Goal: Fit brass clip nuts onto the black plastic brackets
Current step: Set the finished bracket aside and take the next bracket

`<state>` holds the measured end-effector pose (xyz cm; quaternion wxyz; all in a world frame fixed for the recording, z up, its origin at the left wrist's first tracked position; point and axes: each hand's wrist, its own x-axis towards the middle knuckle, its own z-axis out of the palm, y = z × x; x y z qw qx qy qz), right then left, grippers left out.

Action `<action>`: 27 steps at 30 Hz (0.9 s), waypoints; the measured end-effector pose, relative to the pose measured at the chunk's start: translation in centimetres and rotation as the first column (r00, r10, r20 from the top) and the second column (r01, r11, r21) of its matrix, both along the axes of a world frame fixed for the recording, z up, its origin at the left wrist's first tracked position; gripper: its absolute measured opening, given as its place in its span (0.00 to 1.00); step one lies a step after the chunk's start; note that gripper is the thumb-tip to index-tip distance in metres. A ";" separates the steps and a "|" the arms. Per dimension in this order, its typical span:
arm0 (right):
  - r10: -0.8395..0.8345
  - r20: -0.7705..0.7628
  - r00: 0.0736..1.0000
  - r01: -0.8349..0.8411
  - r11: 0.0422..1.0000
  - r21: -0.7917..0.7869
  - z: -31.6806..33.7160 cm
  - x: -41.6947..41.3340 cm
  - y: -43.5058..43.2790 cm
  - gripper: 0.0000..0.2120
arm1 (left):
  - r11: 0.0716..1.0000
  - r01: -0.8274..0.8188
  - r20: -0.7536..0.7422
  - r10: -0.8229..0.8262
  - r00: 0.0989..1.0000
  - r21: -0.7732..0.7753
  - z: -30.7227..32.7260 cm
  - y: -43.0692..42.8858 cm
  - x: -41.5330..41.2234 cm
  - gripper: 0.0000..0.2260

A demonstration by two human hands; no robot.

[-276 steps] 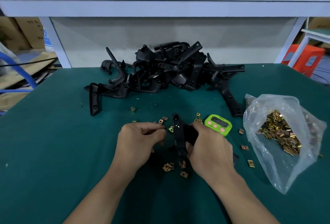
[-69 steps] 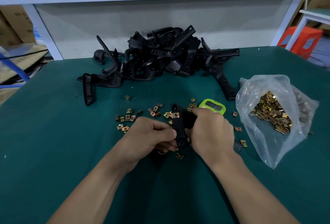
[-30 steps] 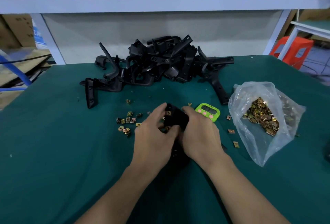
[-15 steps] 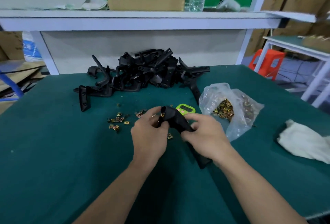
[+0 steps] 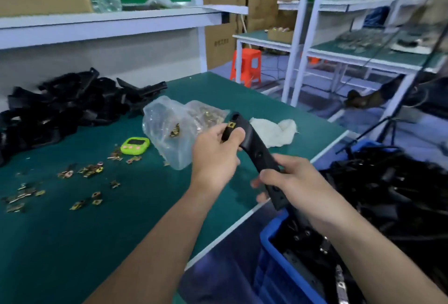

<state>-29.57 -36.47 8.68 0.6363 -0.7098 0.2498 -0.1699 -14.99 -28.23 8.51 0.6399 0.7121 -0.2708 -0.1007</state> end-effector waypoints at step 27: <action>-0.807 -0.220 0.549 0.757 0.367 0.541 -12.3 -15.6 -13.1 0.11 | 0.792 0.590 -0.648 -0.368 0.667 0.157 -11.1 -17.3 -18.2 0.18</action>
